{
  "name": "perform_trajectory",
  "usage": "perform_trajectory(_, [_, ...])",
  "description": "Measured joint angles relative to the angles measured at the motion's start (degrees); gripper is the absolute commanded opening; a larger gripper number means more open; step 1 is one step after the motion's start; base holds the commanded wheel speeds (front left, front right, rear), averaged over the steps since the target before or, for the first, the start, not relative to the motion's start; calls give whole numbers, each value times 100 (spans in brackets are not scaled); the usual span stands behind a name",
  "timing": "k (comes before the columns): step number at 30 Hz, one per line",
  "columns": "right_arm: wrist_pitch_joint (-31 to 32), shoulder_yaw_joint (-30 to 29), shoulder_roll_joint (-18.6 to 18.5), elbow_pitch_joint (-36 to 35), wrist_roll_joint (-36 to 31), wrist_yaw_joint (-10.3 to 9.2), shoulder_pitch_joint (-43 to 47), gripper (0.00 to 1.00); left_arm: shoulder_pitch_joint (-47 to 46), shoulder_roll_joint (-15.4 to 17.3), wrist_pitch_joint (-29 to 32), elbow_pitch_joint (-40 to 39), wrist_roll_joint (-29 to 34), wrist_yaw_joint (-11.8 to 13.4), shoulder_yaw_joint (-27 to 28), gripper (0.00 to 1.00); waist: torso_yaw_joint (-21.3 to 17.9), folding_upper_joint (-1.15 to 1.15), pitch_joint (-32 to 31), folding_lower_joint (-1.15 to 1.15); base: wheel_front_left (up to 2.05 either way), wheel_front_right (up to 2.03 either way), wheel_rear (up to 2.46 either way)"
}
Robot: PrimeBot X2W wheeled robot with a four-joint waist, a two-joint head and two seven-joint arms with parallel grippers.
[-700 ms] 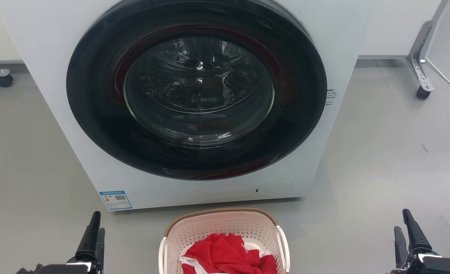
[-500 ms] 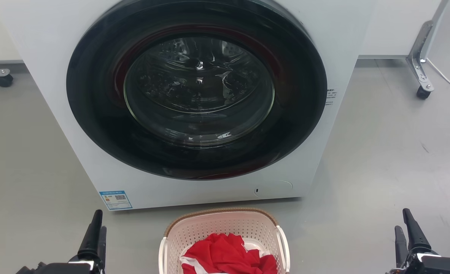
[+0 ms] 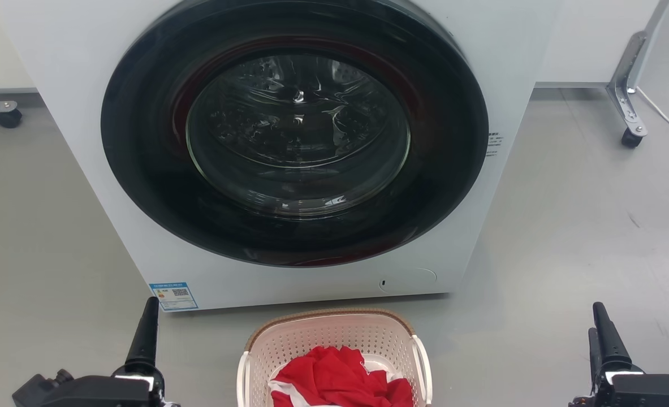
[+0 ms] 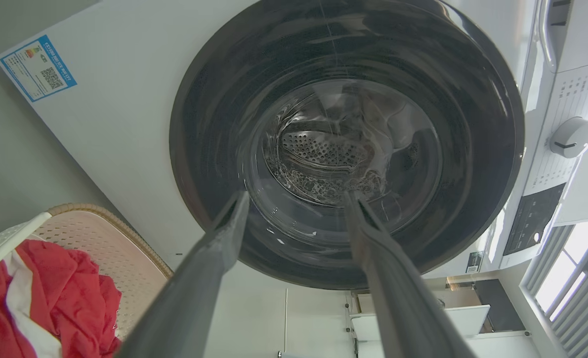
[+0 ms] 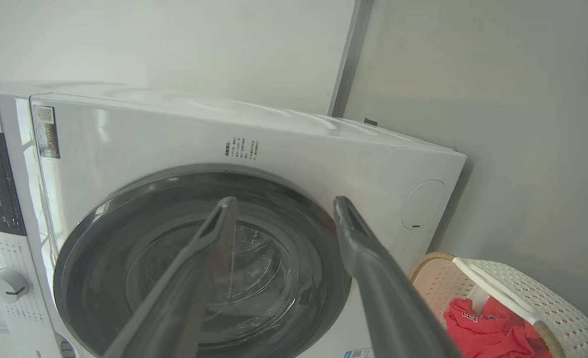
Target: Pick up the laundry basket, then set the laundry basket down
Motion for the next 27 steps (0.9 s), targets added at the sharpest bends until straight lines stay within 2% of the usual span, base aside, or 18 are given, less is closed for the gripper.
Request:
perform_trajectory(16, [-331,465,-269,-197,-1583,-309,-135,100,-137,112,-322,-336,1475,355,-244,100,18,0,3,0,0,0,0])
perform_trajectory(27, [-567,831,-467,-476,-2848,-547,-239,100,-226,311,-564,-682,2863,598,-563,100,28,0,21,0,0,0,0])
